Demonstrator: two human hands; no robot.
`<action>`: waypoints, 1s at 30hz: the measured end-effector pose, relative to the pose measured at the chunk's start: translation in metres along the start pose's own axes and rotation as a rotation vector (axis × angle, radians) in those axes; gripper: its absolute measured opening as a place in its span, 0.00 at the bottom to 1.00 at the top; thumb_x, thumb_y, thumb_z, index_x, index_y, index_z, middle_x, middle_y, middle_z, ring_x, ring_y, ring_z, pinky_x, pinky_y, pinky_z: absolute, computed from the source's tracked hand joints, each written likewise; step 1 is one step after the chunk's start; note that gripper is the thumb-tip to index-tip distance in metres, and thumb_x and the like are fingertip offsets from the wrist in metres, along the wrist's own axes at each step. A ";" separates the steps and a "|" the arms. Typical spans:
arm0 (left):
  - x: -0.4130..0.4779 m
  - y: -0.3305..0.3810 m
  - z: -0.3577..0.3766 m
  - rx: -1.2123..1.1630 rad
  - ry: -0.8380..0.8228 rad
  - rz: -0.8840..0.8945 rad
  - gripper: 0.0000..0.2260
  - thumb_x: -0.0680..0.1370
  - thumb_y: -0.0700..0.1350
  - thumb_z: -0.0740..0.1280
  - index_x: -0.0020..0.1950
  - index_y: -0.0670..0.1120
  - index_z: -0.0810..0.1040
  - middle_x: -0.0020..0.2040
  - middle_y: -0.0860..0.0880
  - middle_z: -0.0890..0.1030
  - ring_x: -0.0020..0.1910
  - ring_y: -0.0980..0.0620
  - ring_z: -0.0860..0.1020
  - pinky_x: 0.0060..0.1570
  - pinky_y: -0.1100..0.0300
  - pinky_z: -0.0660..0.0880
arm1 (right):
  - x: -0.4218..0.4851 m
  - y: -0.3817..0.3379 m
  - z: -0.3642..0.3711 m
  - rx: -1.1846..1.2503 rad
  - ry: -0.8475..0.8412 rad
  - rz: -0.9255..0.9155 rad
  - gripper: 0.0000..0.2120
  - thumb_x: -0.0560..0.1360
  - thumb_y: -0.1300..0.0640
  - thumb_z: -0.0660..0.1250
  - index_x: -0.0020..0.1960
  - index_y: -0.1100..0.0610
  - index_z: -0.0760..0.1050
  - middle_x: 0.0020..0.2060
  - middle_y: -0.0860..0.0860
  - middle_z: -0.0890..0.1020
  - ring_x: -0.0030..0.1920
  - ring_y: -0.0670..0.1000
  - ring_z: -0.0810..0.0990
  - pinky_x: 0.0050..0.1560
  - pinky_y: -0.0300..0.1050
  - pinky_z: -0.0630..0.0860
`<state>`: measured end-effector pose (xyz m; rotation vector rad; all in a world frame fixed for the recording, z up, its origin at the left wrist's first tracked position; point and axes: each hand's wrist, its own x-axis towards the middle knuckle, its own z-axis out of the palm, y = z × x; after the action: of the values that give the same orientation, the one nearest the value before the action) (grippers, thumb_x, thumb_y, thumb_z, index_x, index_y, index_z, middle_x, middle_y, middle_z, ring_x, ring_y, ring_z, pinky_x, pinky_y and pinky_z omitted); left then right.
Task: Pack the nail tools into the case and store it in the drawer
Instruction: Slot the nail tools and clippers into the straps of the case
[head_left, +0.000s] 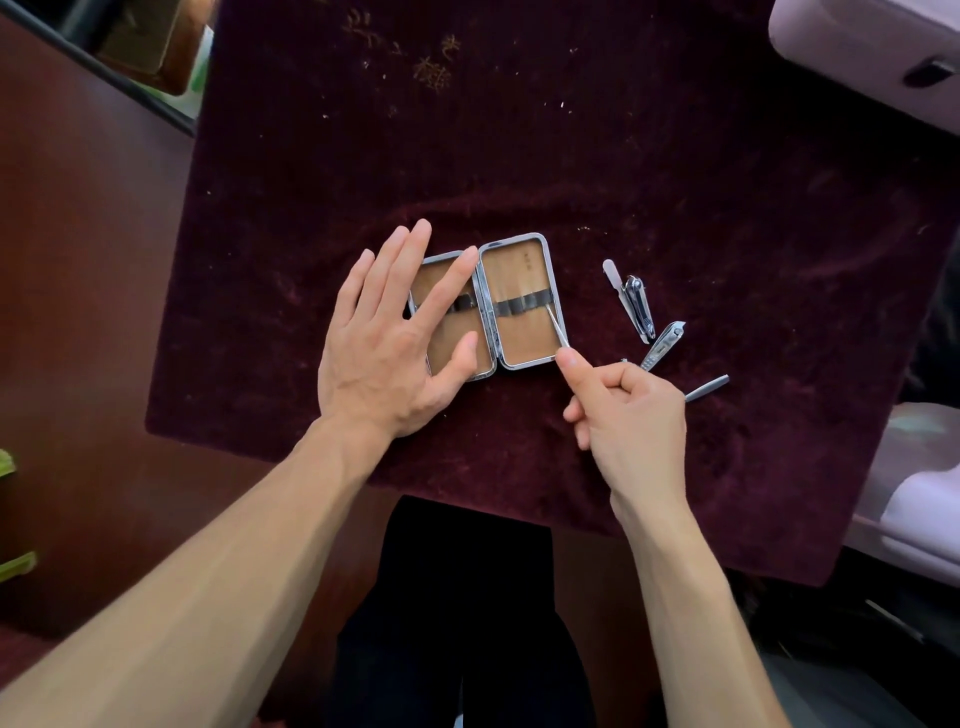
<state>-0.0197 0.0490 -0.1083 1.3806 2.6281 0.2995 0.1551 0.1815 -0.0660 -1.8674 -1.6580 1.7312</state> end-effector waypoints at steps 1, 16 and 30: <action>0.000 0.000 0.000 -0.001 0.002 0.000 0.30 0.81 0.61 0.58 0.83 0.58 0.58 0.84 0.44 0.58 0.84 0.45 0.57 0.84 0.48 0.52 | -0.001 0.000 0.001 -0.020 -0.005 -0.003 0.20 0.77 0.43 0.77 0.36 0.57 0.81 0.21 0.46 0.80 0.20 0.40 0.73 0.27 0.28 0.70; 0.000 -0.001 0.003 0.028 0.011 0.012 0.31 0.81 0.60 0.59 0.83 0.58 0.58 0.84 0.44 0.59 0.83 0.45 0.58 0.83 0.47 0.54 | 0.006 -0.010 0.020 0.013 -0.010 0.064 0.17 0.77 0.42 0.77 0.46 0.55 0.78 0.32 0.50 0.88 0.26 0.46 0.84 0.25 0.38 0.74; 0.001 -0.001 0.001 0.042 0.002 0.008 0.31 0.80 0.61 0.58 0.83 0.58 0.59 0.84 0.44 0.59 0.83 0.44 0.59 0.82 0.46 0.55 | 0.004 -0.004 0.009 0.040 -0.070 0.002 0.12 0.78 0.45 0.77 0.53 0.50 0.78 0.35 0.51 0.89 0.27 0.48 0.85 0.27 0.36 0.76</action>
<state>-0.0205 0.0490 -0.1098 1.4052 2.6454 0.2480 0.1451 0.1808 -0.0691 -1.8125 -1.6334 1.8359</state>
